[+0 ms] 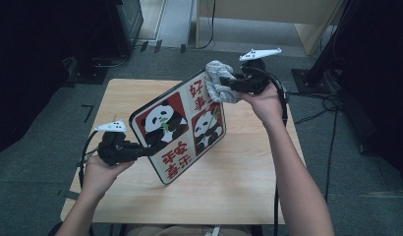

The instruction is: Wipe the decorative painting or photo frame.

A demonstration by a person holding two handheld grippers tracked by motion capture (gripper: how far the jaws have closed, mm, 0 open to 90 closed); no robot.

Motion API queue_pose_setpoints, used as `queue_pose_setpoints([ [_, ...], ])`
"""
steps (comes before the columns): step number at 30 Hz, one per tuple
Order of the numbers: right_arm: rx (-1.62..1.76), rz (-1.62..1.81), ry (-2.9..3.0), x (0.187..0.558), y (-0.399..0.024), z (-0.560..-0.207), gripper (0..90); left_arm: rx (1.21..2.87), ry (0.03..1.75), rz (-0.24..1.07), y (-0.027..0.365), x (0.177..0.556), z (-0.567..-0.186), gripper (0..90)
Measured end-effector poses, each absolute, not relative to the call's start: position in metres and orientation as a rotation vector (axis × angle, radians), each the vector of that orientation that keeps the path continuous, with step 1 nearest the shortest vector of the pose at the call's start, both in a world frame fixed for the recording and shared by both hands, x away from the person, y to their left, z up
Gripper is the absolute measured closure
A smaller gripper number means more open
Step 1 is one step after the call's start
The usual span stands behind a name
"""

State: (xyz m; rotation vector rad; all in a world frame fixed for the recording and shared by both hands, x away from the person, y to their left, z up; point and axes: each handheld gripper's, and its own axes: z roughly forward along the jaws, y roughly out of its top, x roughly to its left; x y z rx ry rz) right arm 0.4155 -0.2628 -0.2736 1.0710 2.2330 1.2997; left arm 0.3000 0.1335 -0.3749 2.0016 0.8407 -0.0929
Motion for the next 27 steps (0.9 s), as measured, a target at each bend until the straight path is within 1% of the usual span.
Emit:
queue_pose_setpoints([
  [10,1.062,1.304,2.240,0.414,-0.266,-0.284,68.6,2.012,0.838,-0.085,0.133,0.300,-0.374,75.6],
  [27,1.063,1.306,2.260,0.412,-0.270,-0.305,68.6,1.994,0.835,-0.112,0.136,0.302,-0.376,75.0],
])
